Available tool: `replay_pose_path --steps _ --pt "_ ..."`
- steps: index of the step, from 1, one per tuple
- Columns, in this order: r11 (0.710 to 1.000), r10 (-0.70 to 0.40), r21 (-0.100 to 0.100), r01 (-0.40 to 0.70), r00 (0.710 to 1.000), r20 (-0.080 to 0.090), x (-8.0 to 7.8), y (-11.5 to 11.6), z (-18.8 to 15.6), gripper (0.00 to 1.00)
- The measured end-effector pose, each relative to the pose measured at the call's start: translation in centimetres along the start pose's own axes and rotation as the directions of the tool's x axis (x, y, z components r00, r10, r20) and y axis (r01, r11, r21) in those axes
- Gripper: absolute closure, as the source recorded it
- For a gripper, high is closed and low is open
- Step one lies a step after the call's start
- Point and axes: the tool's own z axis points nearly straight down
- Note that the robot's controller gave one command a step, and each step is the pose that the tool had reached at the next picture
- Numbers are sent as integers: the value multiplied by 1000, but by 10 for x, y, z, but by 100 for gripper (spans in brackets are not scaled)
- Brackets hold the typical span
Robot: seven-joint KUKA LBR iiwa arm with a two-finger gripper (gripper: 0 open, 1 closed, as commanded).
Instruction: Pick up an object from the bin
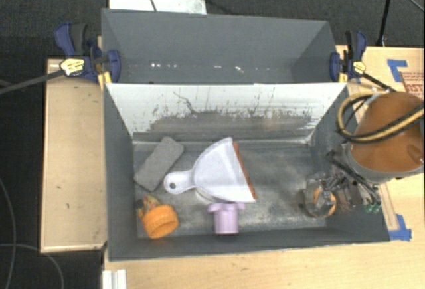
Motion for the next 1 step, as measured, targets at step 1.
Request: replay_pose_path --steps 1 --pt "1000 0 0 0 1000 0 0 0 0 100"
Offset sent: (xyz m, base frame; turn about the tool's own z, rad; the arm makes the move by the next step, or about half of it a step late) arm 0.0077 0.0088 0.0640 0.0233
